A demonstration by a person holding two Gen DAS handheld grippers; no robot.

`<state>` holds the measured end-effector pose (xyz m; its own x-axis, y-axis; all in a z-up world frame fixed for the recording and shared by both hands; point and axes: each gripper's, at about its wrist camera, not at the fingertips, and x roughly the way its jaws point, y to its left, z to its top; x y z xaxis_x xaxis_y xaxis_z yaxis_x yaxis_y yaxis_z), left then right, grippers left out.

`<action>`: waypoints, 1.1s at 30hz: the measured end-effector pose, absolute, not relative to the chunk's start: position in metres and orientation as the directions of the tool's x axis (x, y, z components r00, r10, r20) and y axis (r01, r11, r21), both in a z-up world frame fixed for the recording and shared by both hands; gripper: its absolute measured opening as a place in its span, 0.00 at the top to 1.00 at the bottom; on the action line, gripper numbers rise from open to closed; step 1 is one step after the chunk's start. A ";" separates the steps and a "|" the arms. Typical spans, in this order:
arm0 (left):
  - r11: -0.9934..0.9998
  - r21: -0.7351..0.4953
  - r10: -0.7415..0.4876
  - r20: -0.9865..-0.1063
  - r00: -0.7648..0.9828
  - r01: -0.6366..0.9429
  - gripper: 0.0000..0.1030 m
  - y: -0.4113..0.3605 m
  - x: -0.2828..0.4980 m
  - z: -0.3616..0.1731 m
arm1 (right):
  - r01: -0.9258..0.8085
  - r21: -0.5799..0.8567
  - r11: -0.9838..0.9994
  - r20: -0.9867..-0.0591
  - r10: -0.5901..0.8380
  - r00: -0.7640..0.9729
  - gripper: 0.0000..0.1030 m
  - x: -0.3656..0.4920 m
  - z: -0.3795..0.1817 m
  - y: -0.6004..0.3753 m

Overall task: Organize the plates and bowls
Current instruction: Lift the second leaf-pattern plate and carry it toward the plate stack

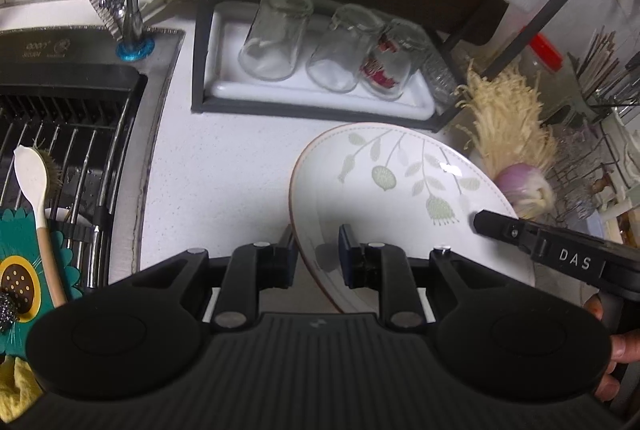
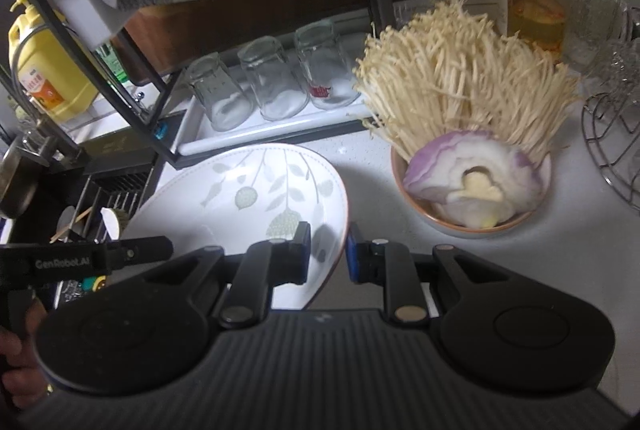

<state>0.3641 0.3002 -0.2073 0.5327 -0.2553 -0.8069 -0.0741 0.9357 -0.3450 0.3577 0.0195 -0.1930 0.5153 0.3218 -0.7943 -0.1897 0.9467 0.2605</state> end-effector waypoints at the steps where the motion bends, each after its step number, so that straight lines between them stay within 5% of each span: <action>1: 0.935 -0.348 -0.259 -0.800 0.542 -0.068 0.76 0.298 0.362 -0.202 | -0.191 0.258 0.947 -0.792 0.321 0.520 0.79 0.355 -0.188 0.018; 21: 0.943 -0.330 -0.225 -0.721 0.655 -0.040 0.76 0.247 0.304 -0.120 | -0.167 0.282 0.945 -0.699 0.322 0.638 0.79 0.290 -0.120 -0.027; 33: 0.930 -0.367 -0.305 -0.722 0.621 0.030 0.76 0.202 0.282 -0.113 | -0.111 0.261 0.959 -0.656 0.260 0.709 0.79 0.253 -0.095 -0.069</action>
<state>0.2822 0.2025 -0.1131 0.6213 -0.3052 -0.7217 0.0303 0.9297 -0.3671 0.2526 -0.0692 -0.0948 0.7087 0.2600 -0.6559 -0.1106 0.9591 0.2607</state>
